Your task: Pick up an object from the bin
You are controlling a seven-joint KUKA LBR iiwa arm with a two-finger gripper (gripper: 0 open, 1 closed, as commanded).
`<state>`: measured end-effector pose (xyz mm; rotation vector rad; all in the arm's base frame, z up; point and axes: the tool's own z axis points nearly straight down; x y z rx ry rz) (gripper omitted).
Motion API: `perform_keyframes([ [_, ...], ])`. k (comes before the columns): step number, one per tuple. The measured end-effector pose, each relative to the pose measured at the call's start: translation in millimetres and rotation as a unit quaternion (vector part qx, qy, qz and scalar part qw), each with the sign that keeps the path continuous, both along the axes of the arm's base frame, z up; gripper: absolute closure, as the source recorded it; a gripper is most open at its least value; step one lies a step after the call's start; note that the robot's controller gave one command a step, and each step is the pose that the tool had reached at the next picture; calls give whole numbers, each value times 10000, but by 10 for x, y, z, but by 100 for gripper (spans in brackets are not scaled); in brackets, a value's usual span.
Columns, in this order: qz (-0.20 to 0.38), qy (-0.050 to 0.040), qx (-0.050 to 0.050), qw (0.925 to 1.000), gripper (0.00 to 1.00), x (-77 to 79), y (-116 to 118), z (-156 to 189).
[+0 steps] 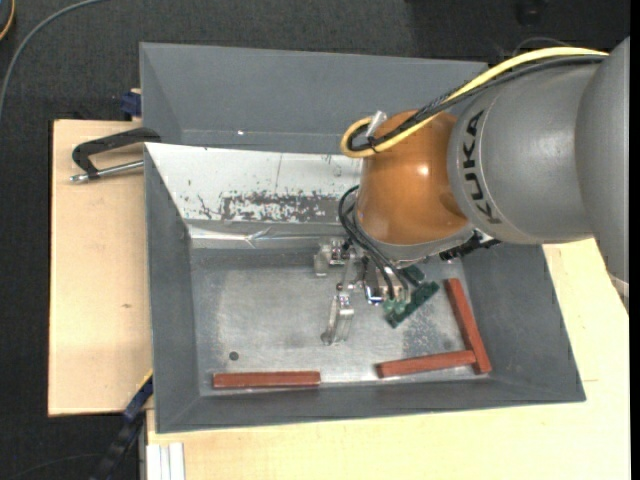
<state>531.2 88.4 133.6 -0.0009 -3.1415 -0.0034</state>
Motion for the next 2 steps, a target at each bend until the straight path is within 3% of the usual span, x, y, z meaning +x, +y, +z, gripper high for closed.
perform_keyframes([
  [1,577,1,-7,9983,0,116,-903,-338],
  [2,538,-1,-25,9985,0,162,-1663,-612],
])
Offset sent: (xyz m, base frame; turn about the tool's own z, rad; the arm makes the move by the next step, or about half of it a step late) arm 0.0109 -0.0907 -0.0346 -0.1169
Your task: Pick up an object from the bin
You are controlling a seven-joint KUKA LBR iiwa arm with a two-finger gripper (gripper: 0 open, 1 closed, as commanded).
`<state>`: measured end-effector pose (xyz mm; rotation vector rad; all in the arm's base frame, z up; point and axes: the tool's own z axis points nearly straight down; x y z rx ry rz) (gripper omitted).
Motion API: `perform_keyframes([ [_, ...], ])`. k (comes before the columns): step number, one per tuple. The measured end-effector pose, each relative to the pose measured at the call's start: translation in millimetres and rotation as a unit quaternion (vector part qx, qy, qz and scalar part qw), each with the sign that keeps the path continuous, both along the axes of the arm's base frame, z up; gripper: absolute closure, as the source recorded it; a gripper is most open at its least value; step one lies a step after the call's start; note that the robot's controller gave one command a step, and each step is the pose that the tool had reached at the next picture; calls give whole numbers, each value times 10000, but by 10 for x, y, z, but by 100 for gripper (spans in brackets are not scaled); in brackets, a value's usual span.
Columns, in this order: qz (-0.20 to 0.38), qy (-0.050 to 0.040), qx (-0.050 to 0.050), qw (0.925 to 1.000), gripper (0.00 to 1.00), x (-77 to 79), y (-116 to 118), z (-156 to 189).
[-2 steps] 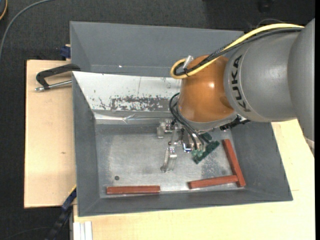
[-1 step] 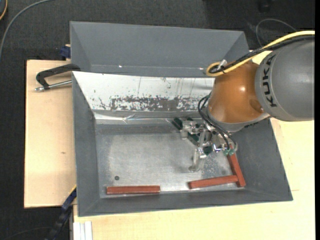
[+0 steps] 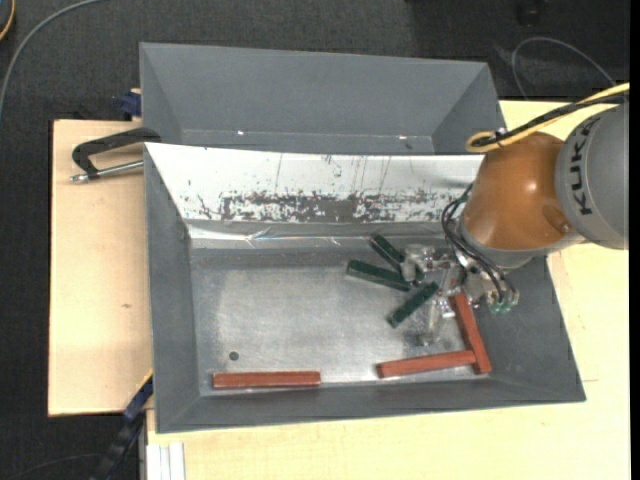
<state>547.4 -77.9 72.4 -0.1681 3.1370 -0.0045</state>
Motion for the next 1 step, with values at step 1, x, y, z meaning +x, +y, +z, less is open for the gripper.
perform_keyframes([
  [1,2351,-3,18,9720,0,-208,244,-10],
])
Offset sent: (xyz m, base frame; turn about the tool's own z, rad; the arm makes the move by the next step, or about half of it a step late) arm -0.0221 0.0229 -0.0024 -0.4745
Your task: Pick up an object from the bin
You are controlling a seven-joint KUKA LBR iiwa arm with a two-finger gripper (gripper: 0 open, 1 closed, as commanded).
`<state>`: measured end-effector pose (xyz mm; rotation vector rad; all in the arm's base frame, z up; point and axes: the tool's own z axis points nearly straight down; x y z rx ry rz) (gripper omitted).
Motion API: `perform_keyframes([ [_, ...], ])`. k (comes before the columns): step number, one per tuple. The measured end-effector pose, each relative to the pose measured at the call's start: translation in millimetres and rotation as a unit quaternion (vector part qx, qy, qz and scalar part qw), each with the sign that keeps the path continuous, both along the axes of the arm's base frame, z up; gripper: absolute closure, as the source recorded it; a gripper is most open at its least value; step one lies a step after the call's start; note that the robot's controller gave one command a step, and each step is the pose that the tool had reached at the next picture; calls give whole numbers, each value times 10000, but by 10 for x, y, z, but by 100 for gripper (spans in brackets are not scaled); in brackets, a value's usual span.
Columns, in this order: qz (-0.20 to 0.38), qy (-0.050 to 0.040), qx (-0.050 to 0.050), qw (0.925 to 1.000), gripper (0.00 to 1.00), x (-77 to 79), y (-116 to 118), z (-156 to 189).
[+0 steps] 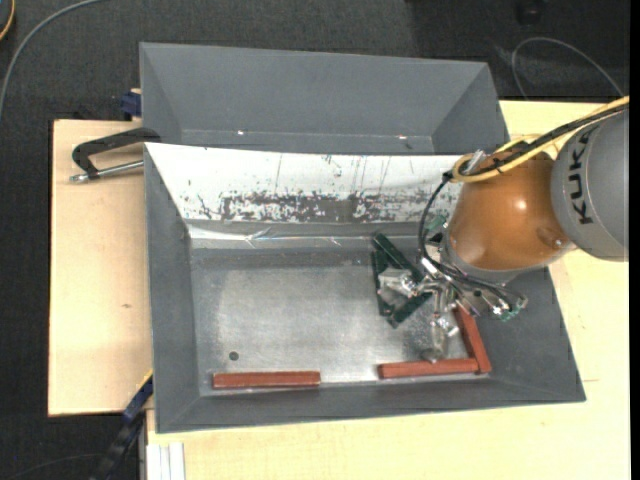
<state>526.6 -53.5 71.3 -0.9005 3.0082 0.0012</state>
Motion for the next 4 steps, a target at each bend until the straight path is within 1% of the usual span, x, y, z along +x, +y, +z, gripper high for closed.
perform_keyframes([
  [1,-753,-43,6,9971,0,437,-127,6],
  [2,-759,7,-7,9971,100,421,-140,14],
  [3,1492,-53,-5,9888,100,447,-234,19],
  [4,1488,-28,-2,9889,0,433,-238,1],
])
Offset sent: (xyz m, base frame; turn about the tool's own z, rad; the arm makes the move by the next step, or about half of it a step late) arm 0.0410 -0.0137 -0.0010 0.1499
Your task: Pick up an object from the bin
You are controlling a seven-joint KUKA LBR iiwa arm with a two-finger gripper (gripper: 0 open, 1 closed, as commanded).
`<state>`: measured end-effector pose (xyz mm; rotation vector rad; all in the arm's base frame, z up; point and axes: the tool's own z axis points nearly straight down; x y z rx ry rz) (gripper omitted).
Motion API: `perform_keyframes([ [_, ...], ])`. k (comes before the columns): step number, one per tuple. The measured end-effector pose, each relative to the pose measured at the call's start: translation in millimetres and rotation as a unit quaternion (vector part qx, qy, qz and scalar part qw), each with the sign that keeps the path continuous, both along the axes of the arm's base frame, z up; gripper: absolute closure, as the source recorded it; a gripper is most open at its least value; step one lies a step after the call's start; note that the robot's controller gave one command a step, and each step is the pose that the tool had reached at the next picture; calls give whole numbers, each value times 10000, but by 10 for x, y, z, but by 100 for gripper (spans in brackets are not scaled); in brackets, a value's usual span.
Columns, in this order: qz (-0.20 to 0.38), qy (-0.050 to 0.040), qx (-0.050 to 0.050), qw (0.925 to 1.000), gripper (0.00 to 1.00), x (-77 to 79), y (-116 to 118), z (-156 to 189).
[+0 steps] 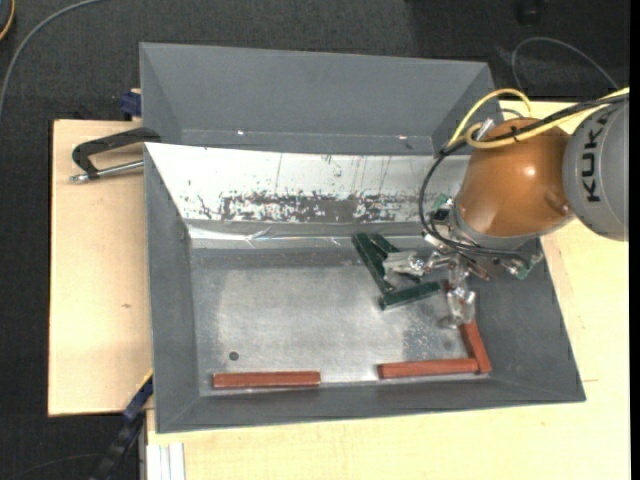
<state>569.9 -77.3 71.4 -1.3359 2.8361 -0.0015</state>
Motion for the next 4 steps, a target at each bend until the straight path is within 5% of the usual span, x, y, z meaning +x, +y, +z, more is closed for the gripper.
perform_keyframes([
  [1,-2,-17,-2,10000,100,15,-2,21],
  [2,-3,8,3,10000,0,-1,2,-1],
  [3,0,11,4,10000,100,-3,3,-4],
  [4,1359,-50,-27,9907,100,164,-233,2131],
])
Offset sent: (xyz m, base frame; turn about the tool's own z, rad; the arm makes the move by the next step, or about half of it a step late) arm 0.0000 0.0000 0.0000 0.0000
